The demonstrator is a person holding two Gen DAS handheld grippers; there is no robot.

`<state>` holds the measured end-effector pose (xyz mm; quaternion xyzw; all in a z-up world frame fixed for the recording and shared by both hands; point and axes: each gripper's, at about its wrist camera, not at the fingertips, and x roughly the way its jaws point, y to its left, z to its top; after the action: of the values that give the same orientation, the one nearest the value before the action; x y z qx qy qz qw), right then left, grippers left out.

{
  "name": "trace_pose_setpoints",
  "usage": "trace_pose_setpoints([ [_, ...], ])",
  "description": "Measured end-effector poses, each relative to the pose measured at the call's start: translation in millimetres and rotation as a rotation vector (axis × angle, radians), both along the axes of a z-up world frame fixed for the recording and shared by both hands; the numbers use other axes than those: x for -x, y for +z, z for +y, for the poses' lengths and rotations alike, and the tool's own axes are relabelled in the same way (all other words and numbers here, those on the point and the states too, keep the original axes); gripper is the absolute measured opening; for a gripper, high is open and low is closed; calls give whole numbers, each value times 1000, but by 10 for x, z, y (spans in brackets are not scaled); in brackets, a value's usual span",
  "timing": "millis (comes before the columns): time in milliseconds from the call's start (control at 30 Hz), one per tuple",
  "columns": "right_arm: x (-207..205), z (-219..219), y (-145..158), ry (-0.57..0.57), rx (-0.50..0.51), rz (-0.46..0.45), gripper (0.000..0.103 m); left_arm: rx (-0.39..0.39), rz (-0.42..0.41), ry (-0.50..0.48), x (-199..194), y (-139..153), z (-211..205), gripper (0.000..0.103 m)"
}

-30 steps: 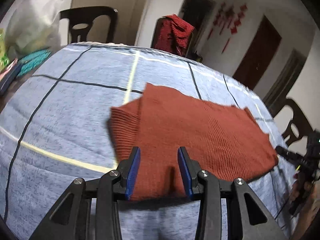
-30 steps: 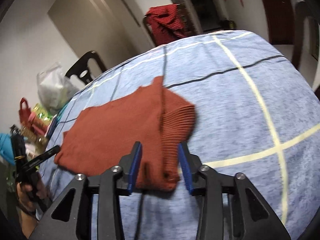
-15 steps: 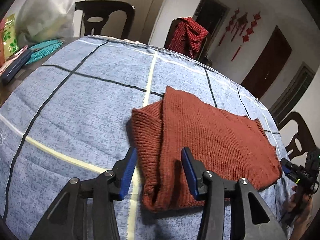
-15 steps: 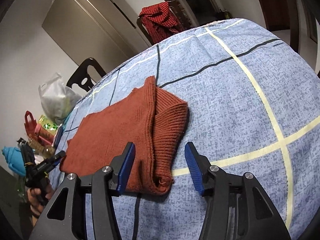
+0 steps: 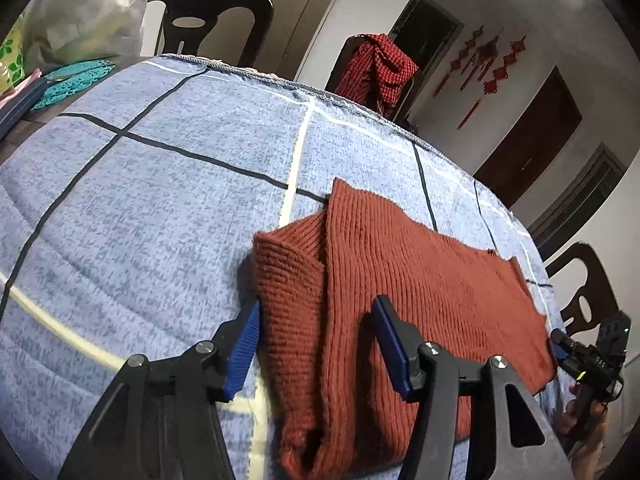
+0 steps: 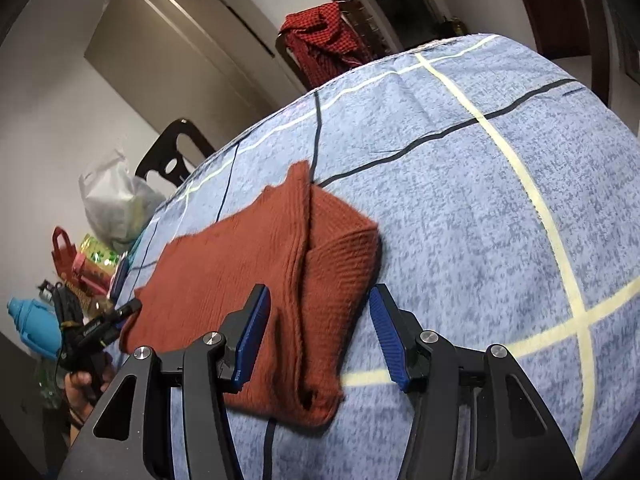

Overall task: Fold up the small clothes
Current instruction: 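Close both grippers on the side edge of the folded sweater, then lift the gripped side and fold it over the sweater middle, then open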

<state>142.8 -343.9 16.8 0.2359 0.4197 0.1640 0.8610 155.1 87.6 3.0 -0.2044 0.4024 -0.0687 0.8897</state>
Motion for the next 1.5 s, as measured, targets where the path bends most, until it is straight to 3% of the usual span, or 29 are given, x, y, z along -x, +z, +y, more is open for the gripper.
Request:
trace_pose_setpoints([
  [100, 15, 18, -3, 11, -30, -2, 53, 91, 0, -19, 38, -17, 32, 59],
  [300, 112, 129, -31, 94, -28, 14, 53, 164, 4, -63, 156, -52, 11, 59],
  [633, -22, 176, -20, 108, -47, 30, 53, 183, 11, -67, 73, -38, -66, 59],
  [833, -28, 227, -30, 133, -24, 30, 52, 140, -6, -76, 64, -61, -96, 58],
  [933, -120, 248, -23, 120, -24, 40, 52, 113, 9, -58, -8, -53, -123, 47],
  [1000, -156, 280, -19, 119, -4, 45, 46, 94, 26, -54, -48, -57, -141, 30],
  [1033, -170, 304, -13, 118, 16, 50, 42, 88, 35, -55, -64, -66, -150, 28],
  [1100, -193, 354, -5, 120, 66, 57, 23, 76, 36, -58, -60, -57, -175, 24],
  [1233, -181, 357, 72, 121, 70, 46, 17, 58, 13, -81, -27, 73, -228, 21],
  [1500, -62, 374, 483, 147, 22, -19, 15, 57, -68, -154, 86, 570, -301, 19],
])
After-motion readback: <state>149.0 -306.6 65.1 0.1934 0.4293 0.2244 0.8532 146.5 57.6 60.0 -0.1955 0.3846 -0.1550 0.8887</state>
